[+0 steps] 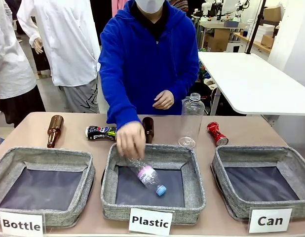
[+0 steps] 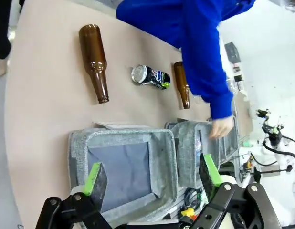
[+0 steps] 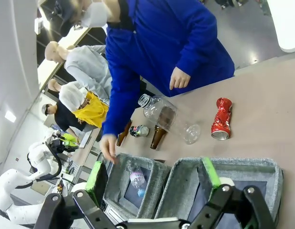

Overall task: Sort the can waste into the basket.
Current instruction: Pick up the can waste from the table and place it in the right Fabric basket.

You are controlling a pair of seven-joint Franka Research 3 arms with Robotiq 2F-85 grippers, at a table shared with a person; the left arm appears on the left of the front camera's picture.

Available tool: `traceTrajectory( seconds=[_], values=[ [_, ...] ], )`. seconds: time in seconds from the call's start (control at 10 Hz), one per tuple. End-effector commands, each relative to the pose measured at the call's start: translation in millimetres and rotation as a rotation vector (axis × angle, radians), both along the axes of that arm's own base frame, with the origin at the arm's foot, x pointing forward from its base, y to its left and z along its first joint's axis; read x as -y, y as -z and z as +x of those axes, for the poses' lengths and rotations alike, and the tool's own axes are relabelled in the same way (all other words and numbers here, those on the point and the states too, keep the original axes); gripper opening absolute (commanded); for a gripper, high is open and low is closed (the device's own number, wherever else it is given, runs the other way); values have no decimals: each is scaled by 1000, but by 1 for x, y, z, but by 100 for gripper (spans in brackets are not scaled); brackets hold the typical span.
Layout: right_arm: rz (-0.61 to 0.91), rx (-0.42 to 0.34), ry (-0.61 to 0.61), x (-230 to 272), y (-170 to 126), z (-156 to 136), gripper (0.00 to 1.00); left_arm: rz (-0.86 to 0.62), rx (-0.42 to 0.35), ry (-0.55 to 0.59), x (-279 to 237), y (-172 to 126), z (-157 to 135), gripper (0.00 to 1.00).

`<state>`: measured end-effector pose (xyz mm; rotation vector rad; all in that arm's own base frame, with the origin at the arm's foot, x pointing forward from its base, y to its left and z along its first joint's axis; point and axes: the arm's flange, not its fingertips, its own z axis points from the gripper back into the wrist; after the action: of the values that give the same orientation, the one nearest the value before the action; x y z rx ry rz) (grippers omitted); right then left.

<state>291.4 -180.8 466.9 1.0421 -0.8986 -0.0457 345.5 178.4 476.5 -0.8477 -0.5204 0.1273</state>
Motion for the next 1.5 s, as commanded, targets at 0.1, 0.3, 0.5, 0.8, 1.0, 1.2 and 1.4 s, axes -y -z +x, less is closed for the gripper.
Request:
traceTrajectory(
  seconds=[0.1, 0.3, 0.5, 0.8, 1.0, 1.2, 1.4],
  values=[
    [-2, 39, 0, 0, 1, 2, 100, 113, 9, 68, 43, -11, 33, 100],
    [-2, 39, 0, 0, 1, 2, 100, 326, -20, 167, 121, -16, 82, 100],
    [-2, 39, 0, 0, 1, 2, 100, 463, -60, 193, 185, -6, 116, 100],
    [-2, 39, 0, 0, 1, 2, 100, 689, -131, 251, 293, 38, 167, 100],
    [-2, 39, 0, 0, 1, 2, 100, 784, -171, 261, 330, 66, 189, 100],
    [-2, 39, 0, 0, 1, 2, 100, 704, -155, 231, 313, 48, 192, 100],
    [-2, 39, 0, 0, 1, 2, 100, 769, -155, 269, 332, 85, 183, 100]
  ],
)
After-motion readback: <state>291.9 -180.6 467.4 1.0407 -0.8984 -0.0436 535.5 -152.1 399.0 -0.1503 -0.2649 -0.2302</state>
